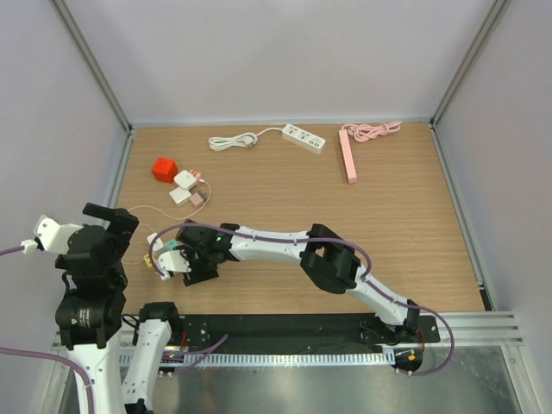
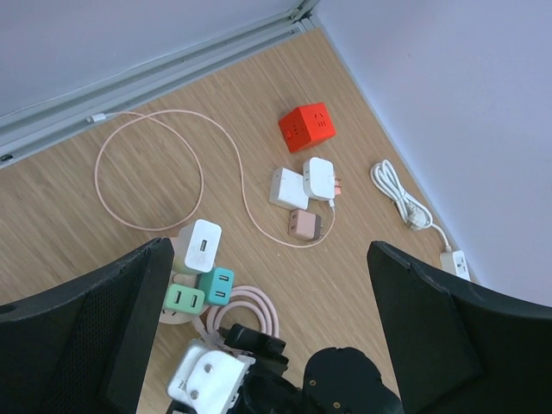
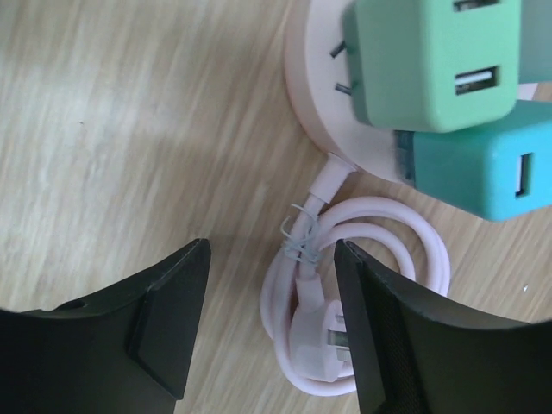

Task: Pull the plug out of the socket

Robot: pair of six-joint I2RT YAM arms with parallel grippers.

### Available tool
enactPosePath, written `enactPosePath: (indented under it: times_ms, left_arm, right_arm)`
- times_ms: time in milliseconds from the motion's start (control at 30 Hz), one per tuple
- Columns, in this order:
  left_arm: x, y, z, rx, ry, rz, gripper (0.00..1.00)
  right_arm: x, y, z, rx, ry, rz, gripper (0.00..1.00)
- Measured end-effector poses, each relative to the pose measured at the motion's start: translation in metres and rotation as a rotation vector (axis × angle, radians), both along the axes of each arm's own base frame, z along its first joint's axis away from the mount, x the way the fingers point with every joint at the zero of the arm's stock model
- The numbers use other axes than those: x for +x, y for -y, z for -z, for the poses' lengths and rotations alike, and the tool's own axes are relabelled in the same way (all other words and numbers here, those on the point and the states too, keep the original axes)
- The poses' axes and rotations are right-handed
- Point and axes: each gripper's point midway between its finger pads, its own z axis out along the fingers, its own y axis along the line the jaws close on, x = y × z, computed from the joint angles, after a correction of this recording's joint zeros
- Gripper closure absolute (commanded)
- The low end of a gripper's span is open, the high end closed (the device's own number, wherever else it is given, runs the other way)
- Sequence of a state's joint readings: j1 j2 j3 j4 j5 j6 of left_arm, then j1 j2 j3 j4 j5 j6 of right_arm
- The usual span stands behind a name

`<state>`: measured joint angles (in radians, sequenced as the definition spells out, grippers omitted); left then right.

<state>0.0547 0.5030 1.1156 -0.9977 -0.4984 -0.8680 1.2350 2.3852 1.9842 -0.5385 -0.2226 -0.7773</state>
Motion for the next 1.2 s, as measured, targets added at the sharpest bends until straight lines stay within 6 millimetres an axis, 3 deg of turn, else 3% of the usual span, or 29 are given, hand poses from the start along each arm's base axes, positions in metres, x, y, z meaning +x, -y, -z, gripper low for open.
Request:
enactPosePath:
  times_ms: [100,300,367,433,567,667,933,1200]
  left_arm:
    - [-0.003,0.000,-0.001,0.001,0.000,-0.002,0.00]
    - [-0.004,0.001,-0.004,0.004,0.010,0.007,0.00]
    - [-0.003,0.003,-0.004,0.005,0.009,0.019,0.00]
    - [-0.003,0.005,-0.004,0.004,0.008,0.035,0.00]
    - [-0.001,0.010,-0.005,0.012,0.009,0.076,0.00]
    - [0.001,0.016,-0.007,0.023,0.013,0.122,0.00]
    - [0.020,0.050,0.000,0.053,0.019,0.355,0.00]
    - [0.040,0.098,0.038,-0.027,0.005,0.623,0.00]
  right_arm:
    - [0.004,-0.001,0.001,0.003,0.003,0.023,0.38]
    - [0.016,-0.001,0.004,0.009,-0.022,0.070,0.59]
    - [0.021,0.002,0.005,0.010,-0.037,0.076,0.73]
    - [0.025,0.004,0.005,0.011,-0.046,0.074,0.99]
    - [0.025,0.006,0.003,0.032,-0.054,0.066,0.99]
    - [0.020,0.019,0.002,0.023,-0.047,0.055,0.99]
    - [0.020,0.118,-0.002,-0.189,-0.147,0.067,0.99]
    - [0.031,0.269,-0.001,-0.322,-0.243,0.230,0.99]
